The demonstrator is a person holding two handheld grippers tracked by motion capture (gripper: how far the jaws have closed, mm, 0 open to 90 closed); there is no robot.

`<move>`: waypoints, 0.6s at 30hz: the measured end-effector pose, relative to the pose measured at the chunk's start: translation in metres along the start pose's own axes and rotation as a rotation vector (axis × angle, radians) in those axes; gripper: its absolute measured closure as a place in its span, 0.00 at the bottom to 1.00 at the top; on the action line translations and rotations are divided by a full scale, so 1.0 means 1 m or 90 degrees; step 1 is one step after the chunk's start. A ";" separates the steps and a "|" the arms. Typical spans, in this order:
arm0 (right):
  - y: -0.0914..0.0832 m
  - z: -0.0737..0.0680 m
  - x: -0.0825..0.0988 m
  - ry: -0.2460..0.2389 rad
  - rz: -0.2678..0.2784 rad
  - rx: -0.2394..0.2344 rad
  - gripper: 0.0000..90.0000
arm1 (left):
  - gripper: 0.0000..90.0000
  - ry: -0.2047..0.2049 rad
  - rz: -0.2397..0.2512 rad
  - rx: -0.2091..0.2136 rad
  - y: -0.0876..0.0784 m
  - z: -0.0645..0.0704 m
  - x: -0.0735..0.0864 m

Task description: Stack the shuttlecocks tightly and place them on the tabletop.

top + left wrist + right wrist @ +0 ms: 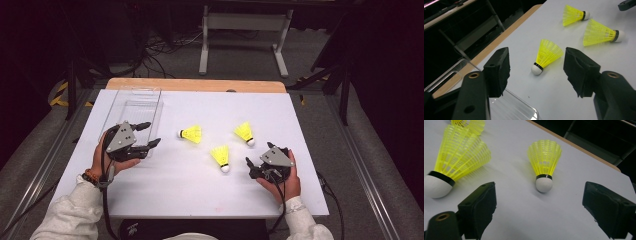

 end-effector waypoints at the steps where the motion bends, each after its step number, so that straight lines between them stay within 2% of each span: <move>1: -0.002 -0.001 -0.001 0.007 0.007 -0.007 0.14 | 0.41 -0.003 0.006 0.002 -0.002 0.001 0.002; 3: -0.005 -0.009 -0.004 0.015 0.026 -0.028 0.14 | 0.36 -0.010 0.016 -0.003 -0.007 0.004 0.007; 4: -0.007 -0.014 -0.006 0.008 0.032 -0.035 0.14 | 0.34 -0.011 0.021 -0.002 -0.009 0.005 0.009; 8: -0.010 -0.040 -0.015 -0.055 0.047 -0.063 0.14 | 0.26 -0.023 0.039 -0.008 -0.018 0.010 0.018; 13: -0.008 -0.049 -0.016 -0.075 0.043 -0.079 0.14 | 0.23 -0.047 0.053 -0.006 -0.029 0.015 0.037; 18: -0.010 -0.046 -0.015 -0.064 0.047 -0.074 0.14 | 0.21 -0.064 0.058 -0.009 -0.036 0.021 0.053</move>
Point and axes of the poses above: each handheld gripper's, and its own axes: y roughly forward along the jaws, x roughly out of its underside, z roughly to its right, the point moved 1 cm from there along y, roughly forward along the jaws, and after that the axes turned 11 degrees about -z, right-handed, at the moved point
